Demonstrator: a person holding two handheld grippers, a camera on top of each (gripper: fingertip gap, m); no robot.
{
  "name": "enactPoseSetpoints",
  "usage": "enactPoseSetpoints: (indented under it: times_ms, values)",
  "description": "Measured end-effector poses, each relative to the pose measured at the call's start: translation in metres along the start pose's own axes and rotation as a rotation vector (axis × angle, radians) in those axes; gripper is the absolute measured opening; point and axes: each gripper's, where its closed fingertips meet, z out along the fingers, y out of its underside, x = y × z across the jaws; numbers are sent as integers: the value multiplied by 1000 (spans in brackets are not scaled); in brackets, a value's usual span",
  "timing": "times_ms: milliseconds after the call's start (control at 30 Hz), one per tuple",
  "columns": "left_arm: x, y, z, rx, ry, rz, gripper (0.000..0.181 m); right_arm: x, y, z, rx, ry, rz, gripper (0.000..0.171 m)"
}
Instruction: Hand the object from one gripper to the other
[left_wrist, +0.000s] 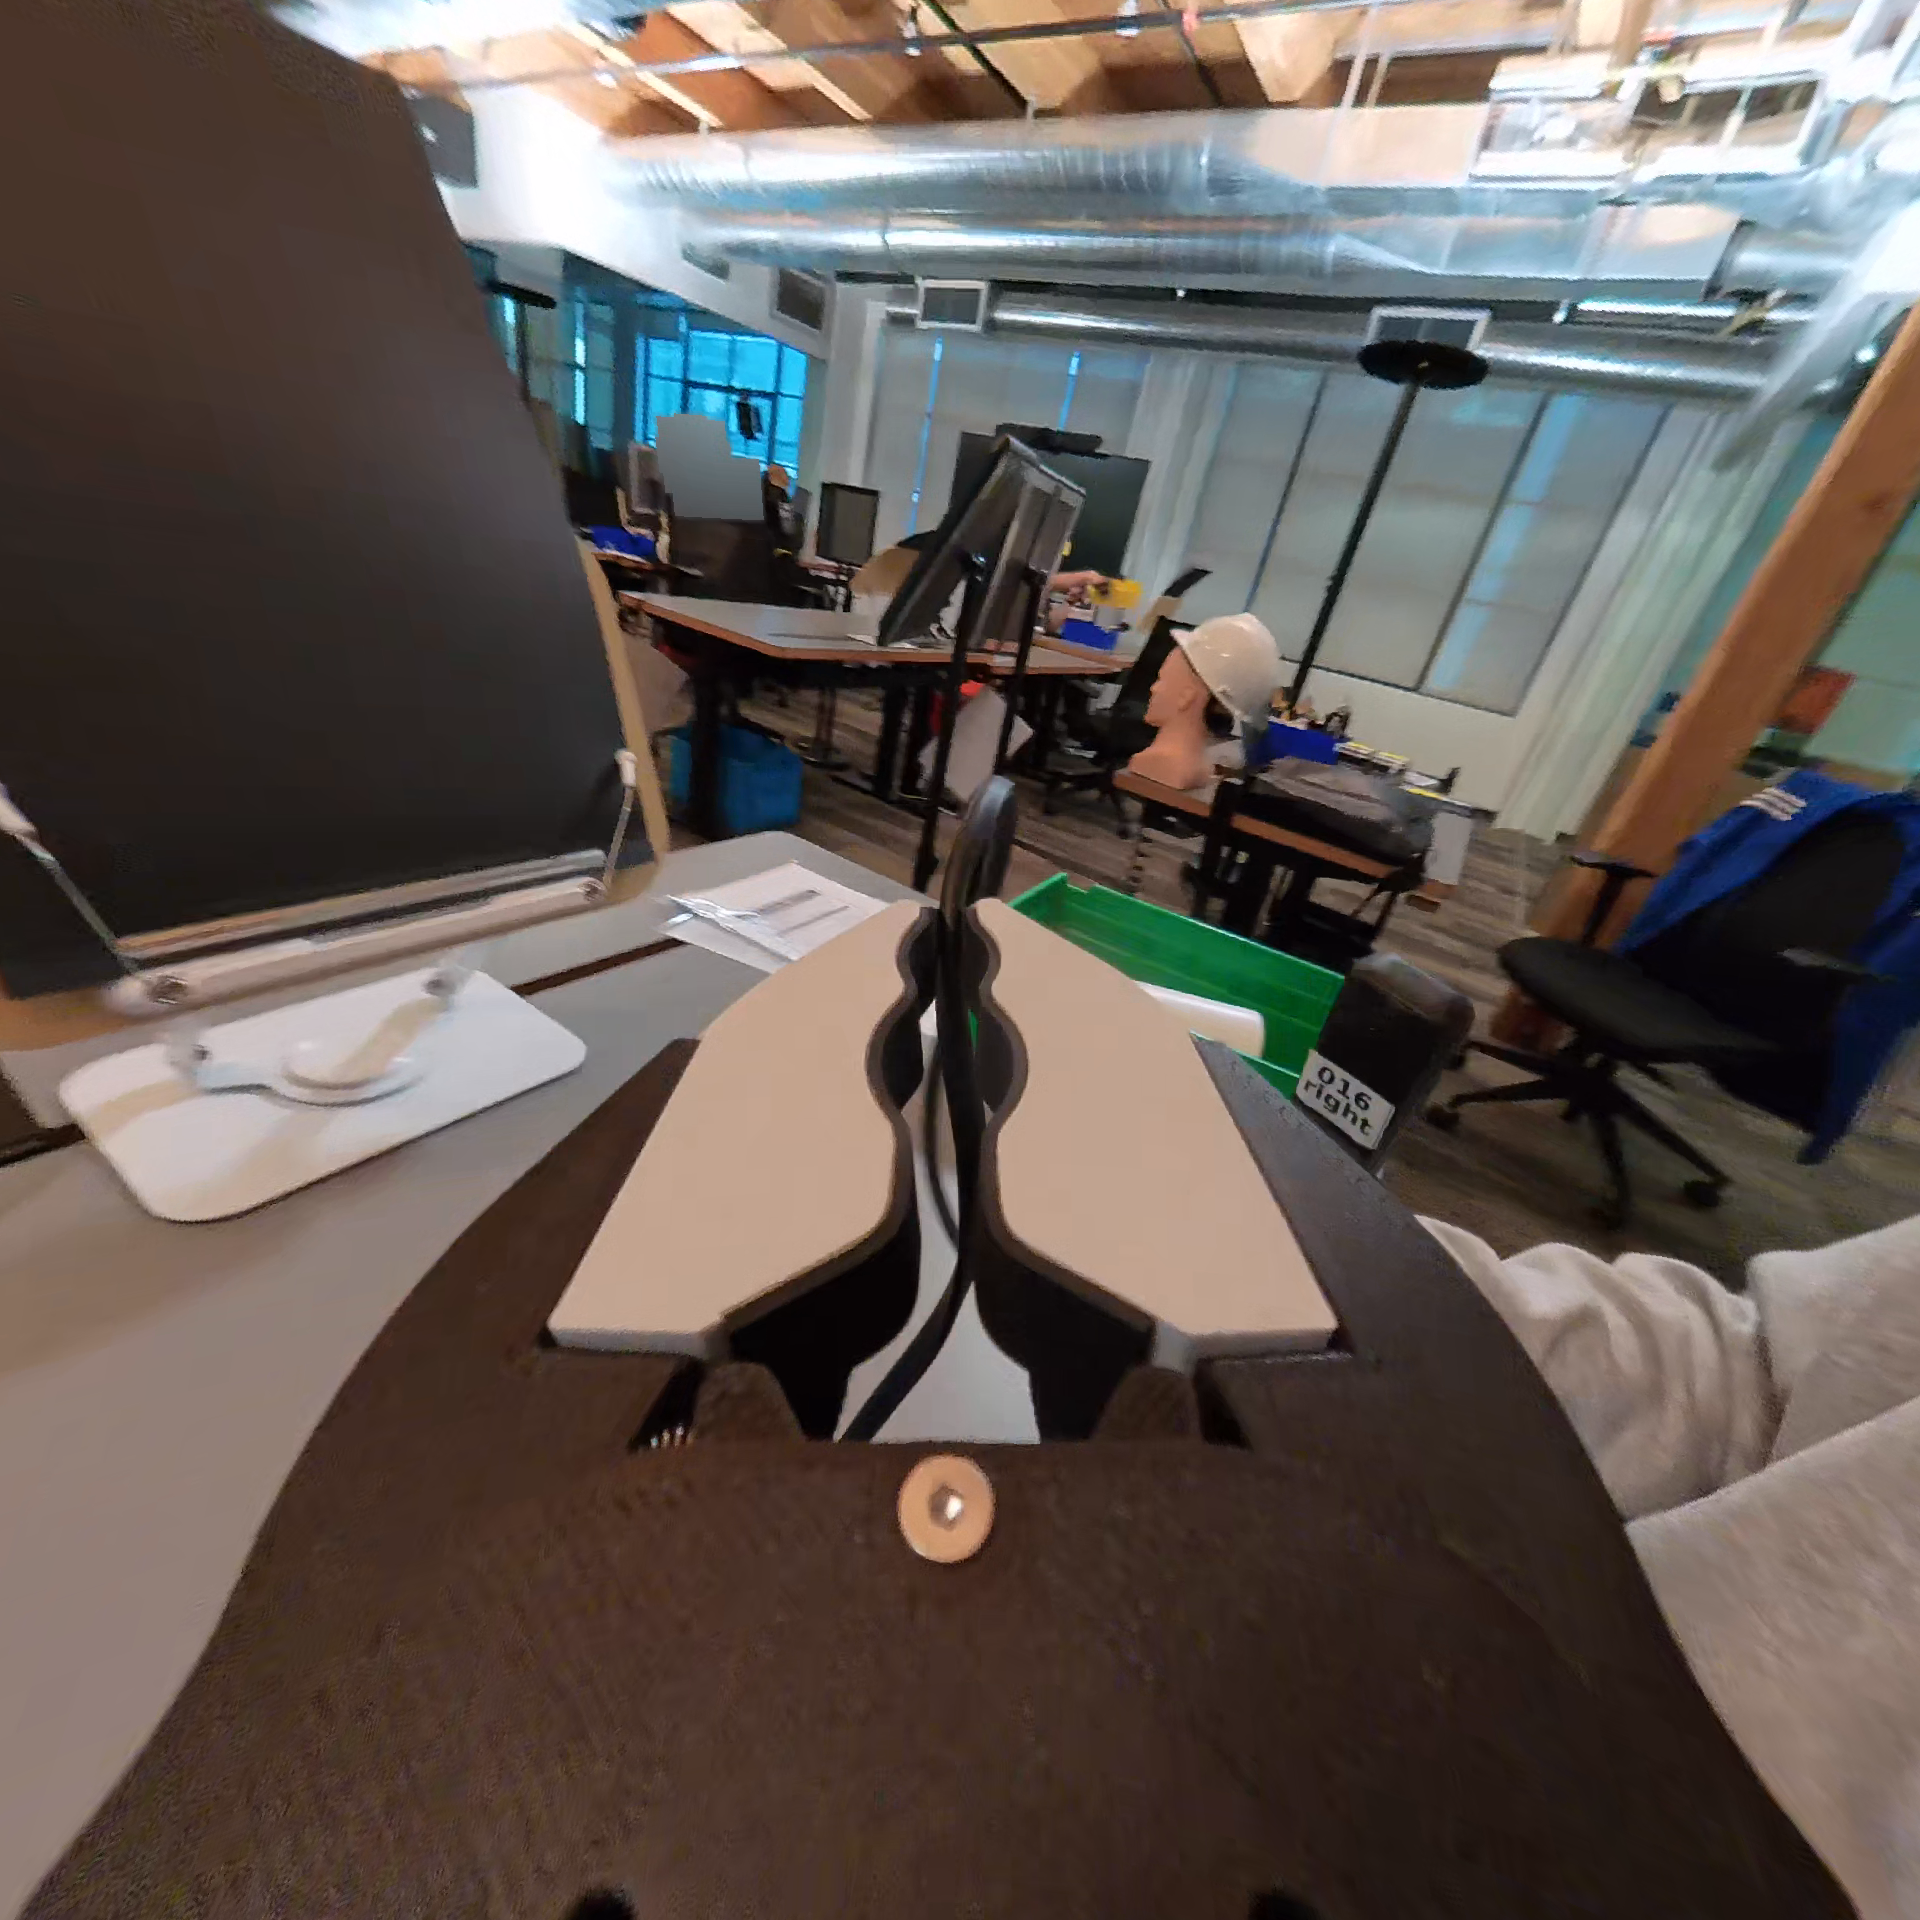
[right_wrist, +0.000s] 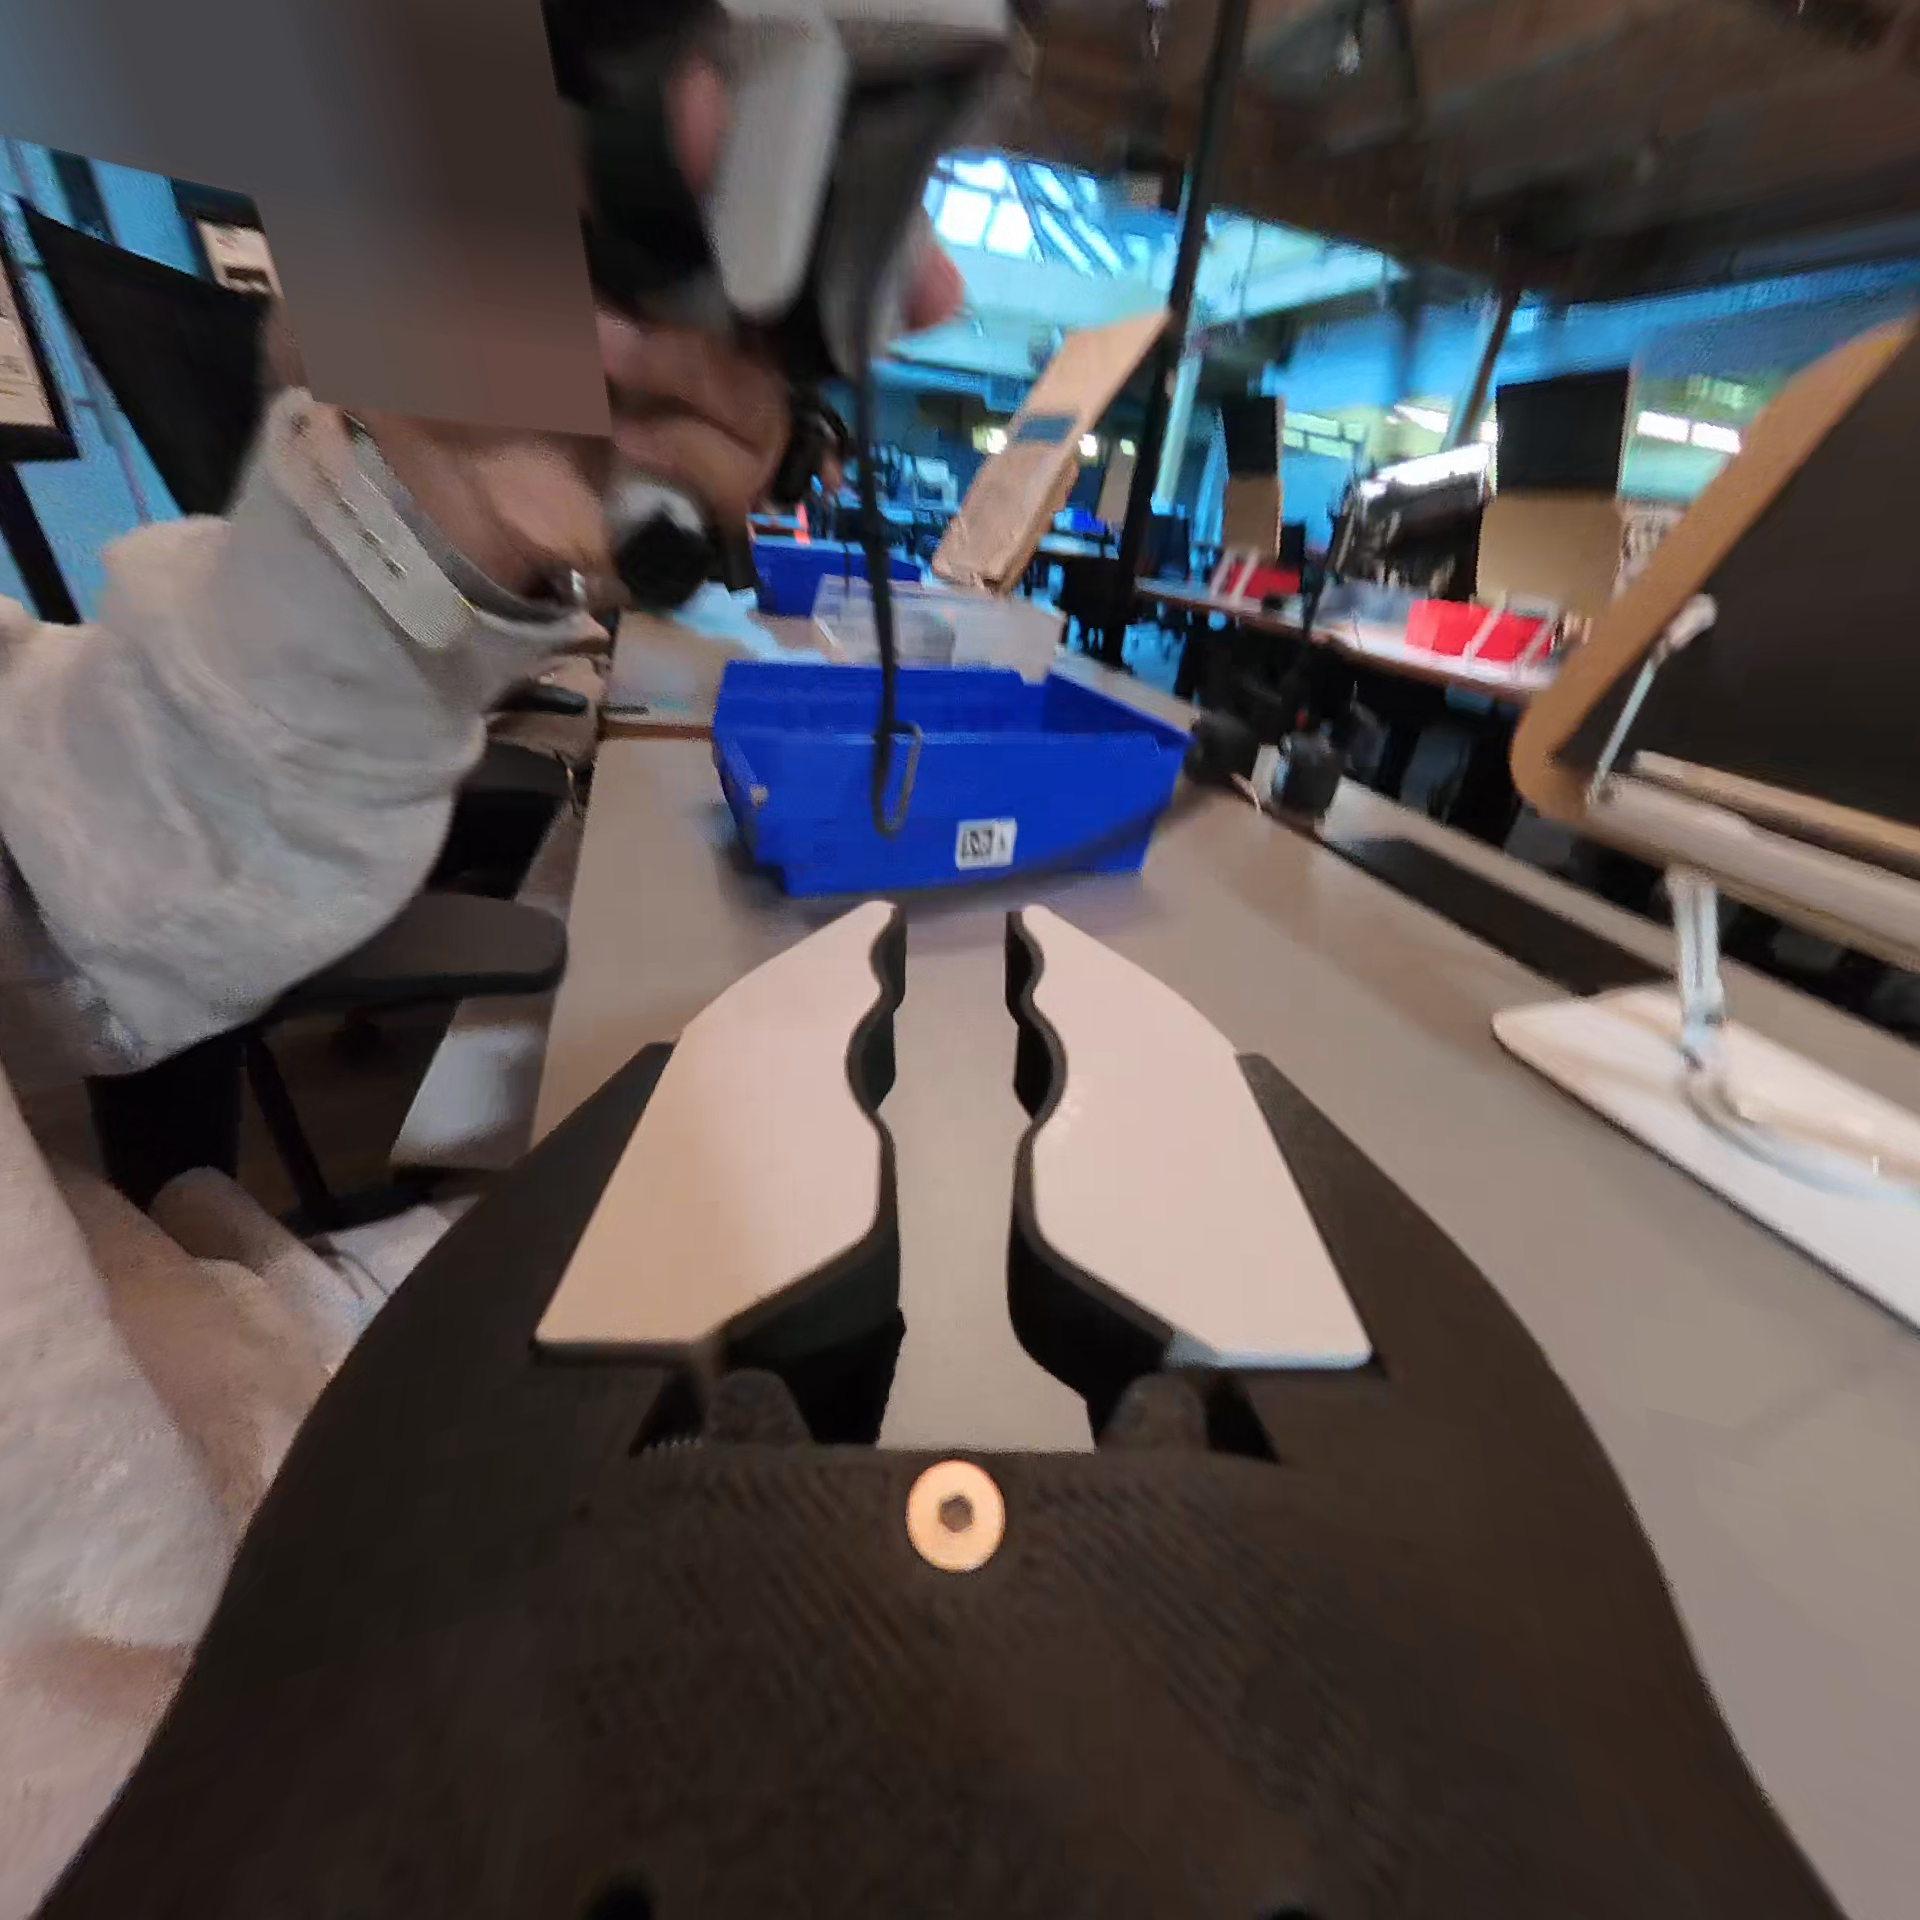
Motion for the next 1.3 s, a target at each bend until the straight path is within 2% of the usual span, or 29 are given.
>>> enactPoseSetpoints:
  times_ms: [67, 200, 367, 433, 500, 533, 700, 867, 1067, 1167, 1300]
  values:
    - [5, 12, 10, -18, 24, -28, 2, -15, -5, 8, 27, -16, -21, 20]
    - [23, 29, 26, -33, 92, -95, 2, -31, 8, 27, 6, -21, 7, 39]
    - [48, 48, 42, -51, 191, -195, 2, -34, 11, 36, 11, 7, 34, 47]
    - [53, 54, 46, -57, 211, -229, 2, -37, 13, 36, 5, -9, 51, 41]
    - [49, 56, 47, -50, 207, -258, 2, -39, 14, 33, -6, -33, 53, 8]
    - [46, 55, 46, -42, 203, -274, 2, -37, 13, 32, -6, -27, 51, 0]
    - [13, 48, 37, 14, 121, -315, 2, -20, 1, 20, 54, 1, 125, 0]
    - [-18, 56, 33, 34, 49, -364, 2, -2, -1, 11, 83, 32, 185, 0]
    - [-22, 65, 36, 23, 72, -425, 2, 1, 2, 8, 77, 31, 169, 2]
    - [-23, 63, 35, 22, 68, -412, 2, 0, 4, 8, 73, 6, 193, 15]
    - [-25, 60, 32, 33, 66, -419, 2, 1, 8, 8, 60, -1, 217, 12]
